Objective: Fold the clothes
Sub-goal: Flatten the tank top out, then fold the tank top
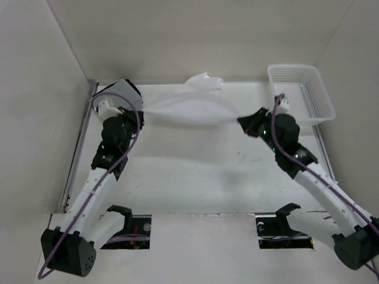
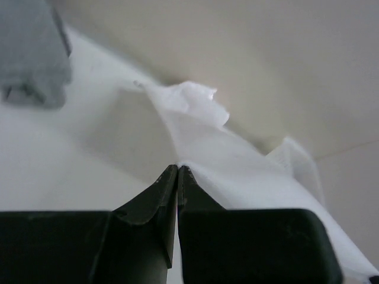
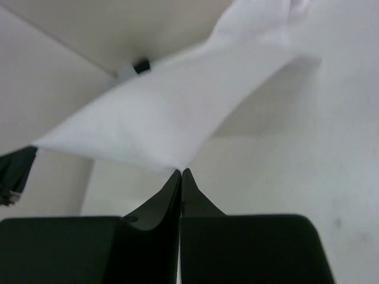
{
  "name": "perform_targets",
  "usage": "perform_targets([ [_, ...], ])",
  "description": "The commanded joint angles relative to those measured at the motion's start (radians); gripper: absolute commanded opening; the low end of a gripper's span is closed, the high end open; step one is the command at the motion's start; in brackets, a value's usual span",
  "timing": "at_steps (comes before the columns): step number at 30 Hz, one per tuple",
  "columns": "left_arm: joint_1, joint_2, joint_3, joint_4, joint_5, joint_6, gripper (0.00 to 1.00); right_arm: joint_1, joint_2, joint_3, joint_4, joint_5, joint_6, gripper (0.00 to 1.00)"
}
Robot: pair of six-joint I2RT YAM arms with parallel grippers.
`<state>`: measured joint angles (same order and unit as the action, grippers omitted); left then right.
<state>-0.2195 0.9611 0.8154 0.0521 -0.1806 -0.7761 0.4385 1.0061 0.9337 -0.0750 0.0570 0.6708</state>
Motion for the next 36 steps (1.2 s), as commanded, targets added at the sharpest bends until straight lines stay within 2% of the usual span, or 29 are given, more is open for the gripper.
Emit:
perform_targets([
  [1,-0.039,-0.216,-0.216,-0.016,-0.074,-0.017,0.01,0.116,-0.222,-0.223,0.109,0.084,0.059,0.00],
  [5,-0.082,-0.506,-0.395,-0.288,-0.074,-0.049,0.00,0.333,-0.400,-0.462,0.006,0.139,0.173,0.00],
  [10,-0.201,-0.812,-0.487,-0.653,-0.134,-0.193,0.00,0.723,-0.587,-0.697,-0.107,0.300,0.425,0.00],
  [12,-0.261,-0.857,-0.484,-0.689,-0.192,-0.222,0.00,0.861,-0.610,-0.713,-0.155,0.392,0.502,0.00],
  [14,-0.307,-0.800,-0.443,-0.661,-0.262,-0.223,0.00,0.946,-0.584,-0.675,-0.204,0.473,0.523,0.00],
  [15,-0.327,-0.748,-0.418,-0.623,-0.293,-0.207,0.00,0.947,-0.560,-0.647,-0.224,0.500,0.520,0.00],
  [17,-0.368,-0.630,-0.378,-0.485,-0.338,-0.161,0.00,0.902,-0.505,-0.590,-0.239,0.536,0.480,0.00],
  [20,-0.384,-0.408,-0.313,-0.232,-0.382,-0.059,0.00,0.735,-0.422,-0.512,-0.180,0.518,0.354,0.00],
  [22,-0.334,-0.223,-0.245,-0.065,-0.381,-0.003,0.00,0.569,-0.356,-0.448,-0.091,0.439,0.229,0.00],
  [26,-0.183,0.124,-0.084,0.181,-0.318,-0.028,0.00,0.189,-0.155,-0.307,0.108,0.171,0.072,0.00],
  [29,-0.130,0.389,0.113,0.232,-0.297,-0.019,0.00,-0.031,0.047,-0.179,0.219,0.011,0.056,0.00],
  [34,-0.071,0.856,0.555,0.192,-0.209,0.009,0.03,-0.206,0.475,0.115,0.308,-0.115,0.064,0.00],
  [35,-0.067,0.937,0.646,0.160,-0.207,0.012,0.07,-0.227,0.580,0.196,0.305,-0.134,0.073,0.01],
  [36,-0.060,1.021,0.739,0.128,-0.195,0.020,0.17,-0.241,0.679,0.280,0.296,-0.152,0.081,0.05],
])
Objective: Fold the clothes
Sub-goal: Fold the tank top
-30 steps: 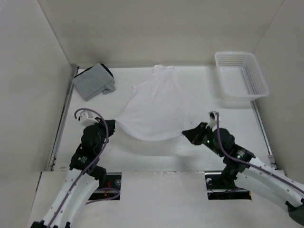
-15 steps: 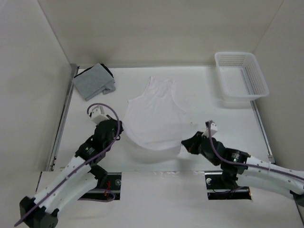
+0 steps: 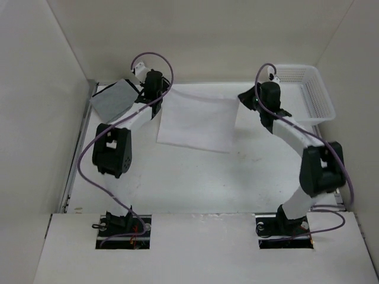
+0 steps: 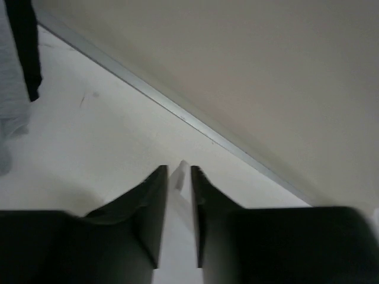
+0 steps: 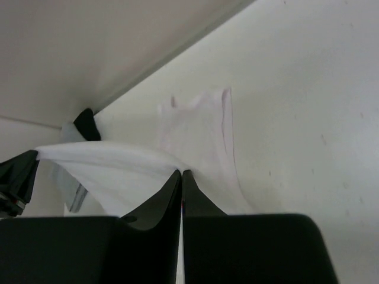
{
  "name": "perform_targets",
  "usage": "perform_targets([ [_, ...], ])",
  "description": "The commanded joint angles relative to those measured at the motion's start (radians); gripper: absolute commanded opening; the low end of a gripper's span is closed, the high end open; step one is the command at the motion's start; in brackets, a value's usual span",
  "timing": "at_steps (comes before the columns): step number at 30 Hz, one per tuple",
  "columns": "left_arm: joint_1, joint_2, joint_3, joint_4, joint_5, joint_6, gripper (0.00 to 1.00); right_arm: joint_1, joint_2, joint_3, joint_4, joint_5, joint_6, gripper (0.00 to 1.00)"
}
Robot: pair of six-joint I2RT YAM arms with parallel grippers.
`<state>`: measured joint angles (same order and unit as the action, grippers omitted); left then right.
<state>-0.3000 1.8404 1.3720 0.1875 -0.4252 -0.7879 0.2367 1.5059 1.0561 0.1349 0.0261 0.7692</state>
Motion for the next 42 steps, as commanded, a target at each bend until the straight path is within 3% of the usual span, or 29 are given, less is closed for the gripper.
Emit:
perform_targets([
  [1,0.029,0.210,0.262,-0.046,0.075,0.044,0.27,-0.049,0.273,0.238,0.072,-0.133,-0.005,0.15],
  [3,0.052,0.273,0.337,-0.117,0.111,0.039,0.40,-0.058,0.390,0.339,0.037,-0.147,0.019,0.33],
  [4,0.058,0.258,0.314,-0.126,0.118,0.027,0.42,-0.060,0.419,0.361,0.023,-0.150,0.031,0.39],
  [6,0.062,0.170,0.181,-0.073,0.112,0.024,0.42,-0.055,0.409,0.322,0.035,-0.134,0.036,0.48],
  [9,0.054,-0.014,-0.115,0.077,0.098,0.012,0.41,-0.035,0.305,0.140,0.115,-0.103,0.039,0.49],
  [12,0.036,-0.189,-0.412,0.168,0.088,-0.054,0.38,0.022,0.167,-0.088,0.213,-0.054,0.050,0.39],
  [16,0.035,-0.328,-0.663,0.175,0.150,-0.080,0.37,0.115,0.016,-0.341,0.285,-0.002,0.064,0.03],
  [19,0.049,-0.366,-0.773,0.190,0.259,-0.114,0.39,0.158,-0.047,-0.464,0.308,0.011,0.079,0.03],
  [23,0.074,-0.337,-0.823,0.225,0.360,-0.126,0.42,0.186,-0.136,-0.582,0.336,0.057,0.097,0.24],
  [25,0.078,-0.307,-0.823,0.231,0.374,-0.140,0.42,0.186,-0.148,-0.610,0.341,0.058,0.102,0.30],
  [32,0.078,-0.222,-0.786,0.245,0.329,-0.166,0.33,0.181,-0.113,-0.651,0.387,0.057,0.137,0.38],
  [38,0.068,-0.170,-0.778,0.309,0.282,-0.180,0.12,0.181,-0.052,-0.670,0.451,0.046,0.209,0.45],
  [42,0.080,-0.156,-0.794,0.343,0.284,-0.205,0.05,0.180,0.010,-0.650,0.480,0.014,0.248,0.43],
])
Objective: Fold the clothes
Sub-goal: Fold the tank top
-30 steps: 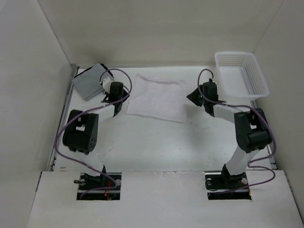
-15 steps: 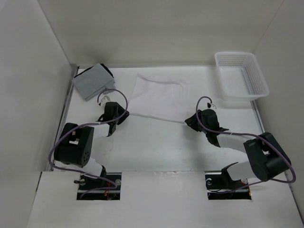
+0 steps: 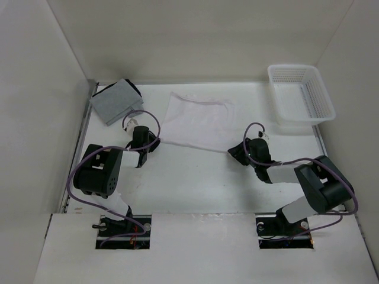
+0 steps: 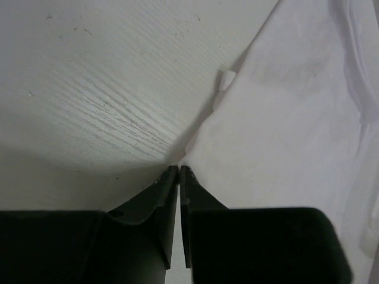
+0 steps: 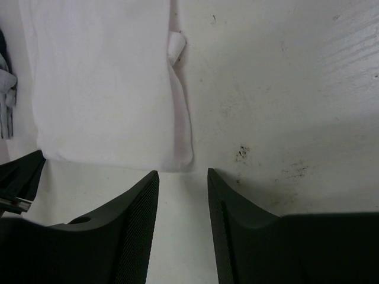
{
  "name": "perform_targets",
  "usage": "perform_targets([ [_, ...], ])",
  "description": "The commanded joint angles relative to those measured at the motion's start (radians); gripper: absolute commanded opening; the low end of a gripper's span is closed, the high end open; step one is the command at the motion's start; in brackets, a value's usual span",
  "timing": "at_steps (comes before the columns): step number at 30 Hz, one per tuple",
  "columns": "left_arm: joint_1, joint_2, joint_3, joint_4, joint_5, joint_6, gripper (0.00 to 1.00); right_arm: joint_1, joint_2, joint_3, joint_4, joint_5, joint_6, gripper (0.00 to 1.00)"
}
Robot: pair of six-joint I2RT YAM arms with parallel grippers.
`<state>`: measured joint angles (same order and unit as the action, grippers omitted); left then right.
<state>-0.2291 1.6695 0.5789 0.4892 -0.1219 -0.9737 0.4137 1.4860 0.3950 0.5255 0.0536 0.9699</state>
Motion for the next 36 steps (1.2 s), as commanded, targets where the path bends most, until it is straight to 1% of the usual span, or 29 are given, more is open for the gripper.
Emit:
perform_targets([
  [1,0.009,0.015,-0.004,0.043,-0.021,-0.019,0.05,0.003,0.039,0.015,0.094,-0.023,0.056,0.41],
  [5,0.010,0.021,-0.008,0.055,-0.025,-0.020,0.03,-0.008,0.072,0.022,0.100,-0.035,0.095,0.31],
  [8,0.011,0.019,-0.016,0.075,-0.025,-0.029,0.01,-0.010,0.094,0.034,0.108,-0.044,0.107,0.22],
  [11,0.012,0.016,-0.019,0.075,-0.030,-0.034,0.00,-0.010,0.114,0.045,0.125,-0.044,0.115,0.10],
  [13,0.012,0.004,-0.022,0.077,-0.030,-0.037,0.00,-0.010,0.117,0.047,0.151,-0.040,0.113,0.05],
  [16,0.003,-0.074,-0.037,0.068,-0.024,-0.042,0.00,-0.003,0.059,0.036,0.162,-0.035,0.095,0.00],
  [18,-0.003,-0.175,-0.054,0.049,-0.018,-0.036,0.00,0.003,-0.037,0.010,0.128,-0.025,0.070,0.00],
  [19,-0.006,-0.223,-0.060,0.032,-0.018,-0.033,0.00,0.013,-0.100,-0.002,0.092,-0.015,0.063,0.00],
  [21,-0.016,-0.366,-0.070,-0.041,-0.021,-0.011,0.00,0.047,-0.266,-0.028,-0.017,0.014,0.032,0.00],
  [24,-0.032,-0.633,-0.080,-0.197,-0.019,0.029,0.00,0.124,-0.562,-0.038,-0.261,0.086,-0.023,0.00],
  [27,-0.061,-0.932,-0.051,-0.423,-0.031,0.067,0.00,0.251,-0.917,0.037,-0.633,0.208,-0.069,0.00],
  [29,-0.088,-1.109,0.005,-0.588,-0.050,0.085,0.00,0.355,-1.080,0.131,-0.845,0.308,-0.082,0.00],
  [30,-0.104,-1.181,0.039,-0.663,-0.064,0.096,0.00,0.410,-1.128,0.181,-0.928,0.359,-0.082,0.00],
  [32,-0.144,-1.282,0.114,-0.785,-0.094,0.105,0.00,0.531,-1.174,0.287,-1.048,0.457,-0.076,0.00],
  [34,-0.183,-1.329,0.180,-0.857,-0.114,0.105,0.00,0.657,-1.176,0.366,-1.094,0.537,-0.071,0.00],
  [36,-0.215,-1.352,0.226,-0.900,-0.128,0.098,0.00,0.797,-1.149,0.431,-1.102,0.627,-0.073,0.00],
])
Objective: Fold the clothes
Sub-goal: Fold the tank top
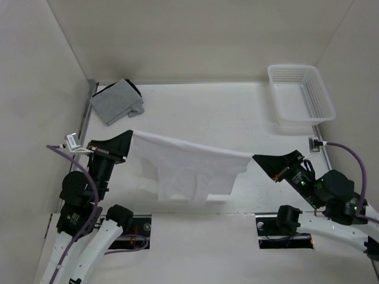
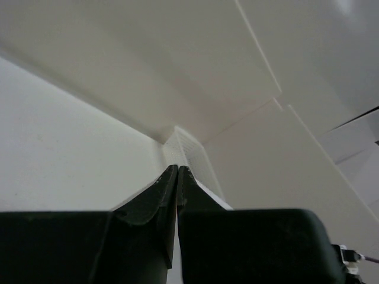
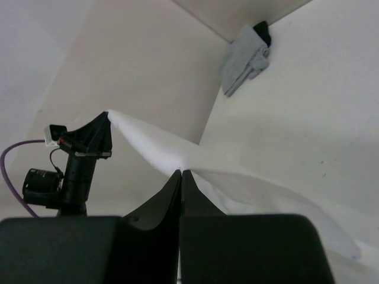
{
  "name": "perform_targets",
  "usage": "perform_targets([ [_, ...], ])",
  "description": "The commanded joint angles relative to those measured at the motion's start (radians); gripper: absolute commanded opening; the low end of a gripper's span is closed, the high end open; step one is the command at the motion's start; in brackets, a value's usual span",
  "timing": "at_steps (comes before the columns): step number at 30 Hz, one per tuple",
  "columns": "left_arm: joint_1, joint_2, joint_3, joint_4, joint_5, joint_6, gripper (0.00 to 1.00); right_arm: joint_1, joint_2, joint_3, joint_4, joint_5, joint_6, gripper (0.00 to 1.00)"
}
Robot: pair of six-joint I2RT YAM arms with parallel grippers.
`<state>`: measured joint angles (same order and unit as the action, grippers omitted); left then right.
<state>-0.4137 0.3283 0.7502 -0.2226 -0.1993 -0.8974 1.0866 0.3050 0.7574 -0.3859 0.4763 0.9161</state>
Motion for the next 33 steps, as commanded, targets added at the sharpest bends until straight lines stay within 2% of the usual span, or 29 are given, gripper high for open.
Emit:
perform_targets([
  [1,-0.039,-0.017,0.064,-0.196,-0.057,0.020,0.00,0.203,0.061,0.101,-0.191,0.264,-0.023,0.00],
  [4,-0.046,-0.009,0.049,-0.198,-0.071,0.018,0.00,0.317,0.135,0.129,-0.185,0.392,-0.048,0.00],
  [6,-0.038,0.024,0.008,-0.175,-0.072,0.020,0.00,0.300,0.180,0.106,-0.162,0.429,-0.059,0.00],
  [8,-0.021,0.081,-0.063,-0.118,-0.075,0.023,0.00,0.167,0.233,0.064,-0.110,0.386,-0.089,0.00],
  [10,0.003,0.173,-0.138,-0.023,-0.078,0.031,0.00,-0.008,0.291,0.007,-0.003,0.226,-0.135,0.00],
  [12,0.046,0.291,-0.193,0.086,-0.068,0.035,0.00,-0.247,0.391,-0.074,0.193,-0.027,-0.178,0.00],
  [15,0.127,0.536,-0.229,0.300,-0.045,0.045,0.00,-0.554,0.628,-0.139,0.476,-0.353,-0.155,0.00],
  [18,0.190,0.838,-0.165,0.495,-0.031,0.019,0.00,-0.723,0.901,-0.084,0.657,-0.464,-0.125,0.00],
  [22,0.197,1.093,0.036,0.565,-0.028,0.000,0.00,-0.785,1.162,0.104,0.683,-0.521,-0.137,0.00],
  [26,0.195,1.203,0.185,0.554,-0.012,0.000,0.00,-0.817,1.272,0.238,0.657,-0.556,-0.143,0.00],
  [29,0.192,1.184,0.166,0.551,0.008,0.000,0.00,-0.819,1.251,0.221,0.653,-0.558,-0.149,0.00],
  [33,0.177,1.073,0.007,0.565,0.014,-0.003,0.00,-0.819,1.160,0.082,0.671,-0.548,-0.137,0.00],
])
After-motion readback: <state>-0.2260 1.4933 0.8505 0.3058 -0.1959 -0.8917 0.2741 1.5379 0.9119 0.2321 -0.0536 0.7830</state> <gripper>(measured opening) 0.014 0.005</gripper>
